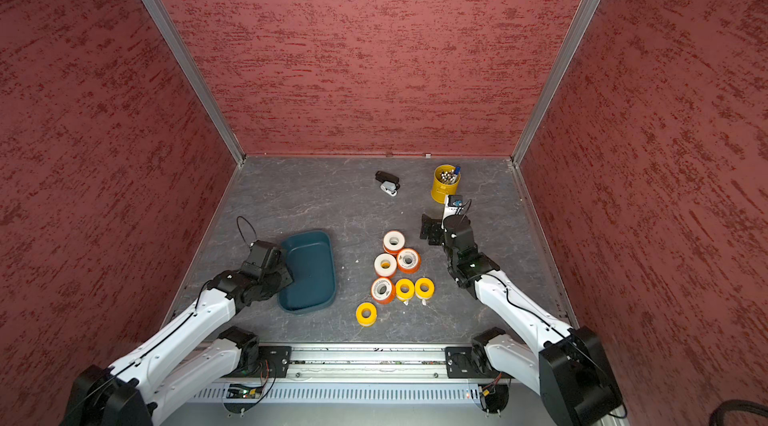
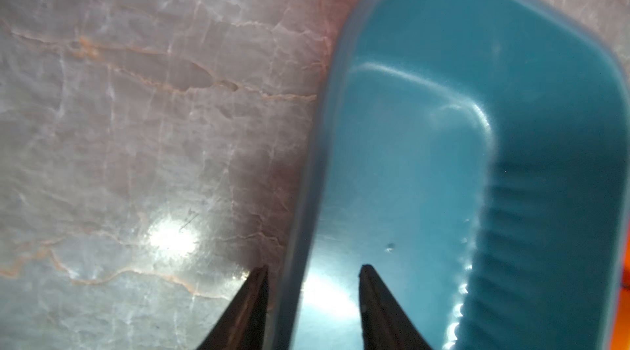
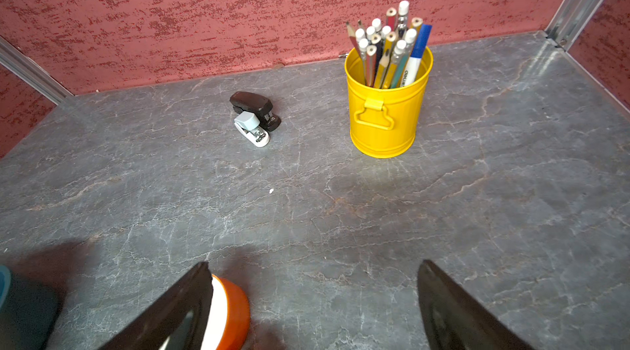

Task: Put the sealing tape into the storage box
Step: Move the storage box to the center of the board.

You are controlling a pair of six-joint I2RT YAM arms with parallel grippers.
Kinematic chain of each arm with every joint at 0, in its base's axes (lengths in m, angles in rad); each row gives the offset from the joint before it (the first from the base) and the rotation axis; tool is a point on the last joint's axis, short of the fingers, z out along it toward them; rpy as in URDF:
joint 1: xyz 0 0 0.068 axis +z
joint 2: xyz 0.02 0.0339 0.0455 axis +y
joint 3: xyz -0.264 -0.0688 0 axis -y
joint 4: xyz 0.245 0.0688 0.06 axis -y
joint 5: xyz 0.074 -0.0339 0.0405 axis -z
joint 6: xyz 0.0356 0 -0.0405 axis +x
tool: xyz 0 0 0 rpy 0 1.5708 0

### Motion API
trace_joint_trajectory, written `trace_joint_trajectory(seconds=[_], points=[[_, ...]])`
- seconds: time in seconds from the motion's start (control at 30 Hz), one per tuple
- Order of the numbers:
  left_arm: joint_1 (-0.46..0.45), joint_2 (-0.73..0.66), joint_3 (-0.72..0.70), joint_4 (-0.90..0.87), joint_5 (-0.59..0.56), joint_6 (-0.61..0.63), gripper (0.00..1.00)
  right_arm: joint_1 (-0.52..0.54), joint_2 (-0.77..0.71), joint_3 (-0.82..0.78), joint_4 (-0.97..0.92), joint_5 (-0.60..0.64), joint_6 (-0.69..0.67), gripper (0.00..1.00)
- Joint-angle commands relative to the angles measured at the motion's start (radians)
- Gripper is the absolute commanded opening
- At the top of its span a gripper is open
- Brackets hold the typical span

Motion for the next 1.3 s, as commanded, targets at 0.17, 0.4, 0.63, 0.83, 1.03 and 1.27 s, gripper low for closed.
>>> trace_joint_trajectory(seconds=[0.17,0.4,0.63,0.83,1.03,1.27], points=[[-0.060,0.187,0.112,0.128,-0.060,0.106,0.08,0.004,0.014,-0.017,0.051,-0.025,-0.004,0.96],[-0.100,0.372,0.216,0.211,-0.029,0.194,0.01,0.005,0.024,-0.016,0.055,-0.027,-0.009,0.97],[-0.119,0.503,0.308,0.236,0.022,0.285,0.00,0.005,0.037,-0.013,0.056,-0.031,-0.011,0.97],[-0.119,0.546,0.339,0.234,0.060,0.344,0.04,0.005,0.049,-0.010,0.057,-0.034,-0.011,0.97],[-0.114,0.537,0.341,0.203,0.039,0.362,0.11,0.004,0.060,-0.006,0.055,-0.039,-0.009,0.98],[-0.086,0.528,0.335,0.193,0.048,0.378,0.16,0.004,0.068,-0.003,0.054,-0.045,-0.007,0.98]])
